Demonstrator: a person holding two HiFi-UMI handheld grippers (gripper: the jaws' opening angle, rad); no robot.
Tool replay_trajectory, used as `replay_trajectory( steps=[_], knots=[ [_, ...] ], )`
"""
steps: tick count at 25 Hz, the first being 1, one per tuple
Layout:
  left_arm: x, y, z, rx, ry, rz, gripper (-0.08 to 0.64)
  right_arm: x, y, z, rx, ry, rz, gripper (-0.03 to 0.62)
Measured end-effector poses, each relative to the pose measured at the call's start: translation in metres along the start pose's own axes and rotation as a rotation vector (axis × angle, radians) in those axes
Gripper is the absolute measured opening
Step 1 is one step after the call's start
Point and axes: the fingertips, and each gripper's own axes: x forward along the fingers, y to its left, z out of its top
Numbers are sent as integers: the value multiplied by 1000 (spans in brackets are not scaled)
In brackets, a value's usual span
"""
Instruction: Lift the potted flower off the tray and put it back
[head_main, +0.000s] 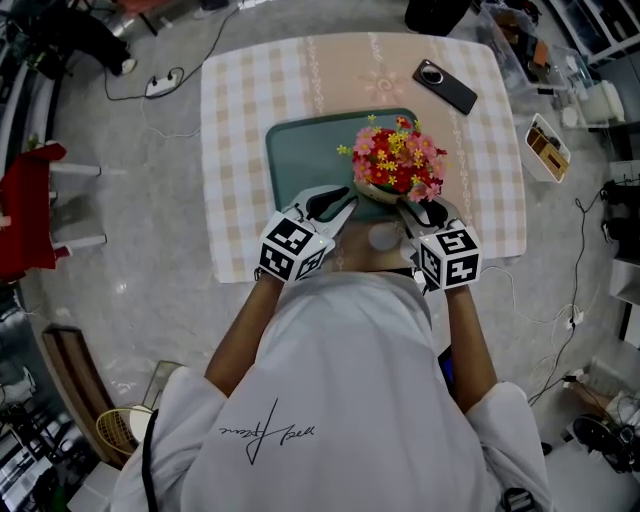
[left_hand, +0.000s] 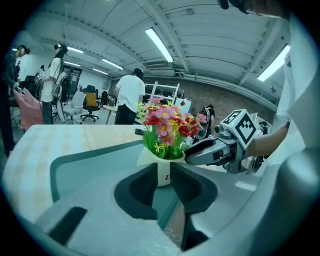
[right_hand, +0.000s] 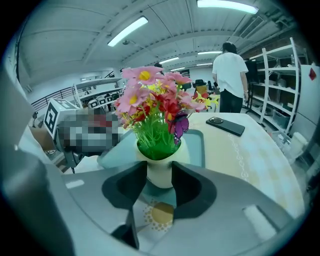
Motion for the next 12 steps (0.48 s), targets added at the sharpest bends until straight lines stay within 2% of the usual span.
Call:
replay_trajectory(
  steps=[3,6,8,12],
  knots=[
    [-5,-1,4,0,-16,0,64,-2,3,2,7,-5,11,135],
    [-8,-3,7,0,-30,-2,55,-8,4,10,25,-32,19,47],
    [-9,-5,9,4,-38,-7,46,-12,5,16,32,-47,31,18],
    [-12,-11,19,19,-58,-6,20,-21,11,27,2,-58,47,6]
  ],
)
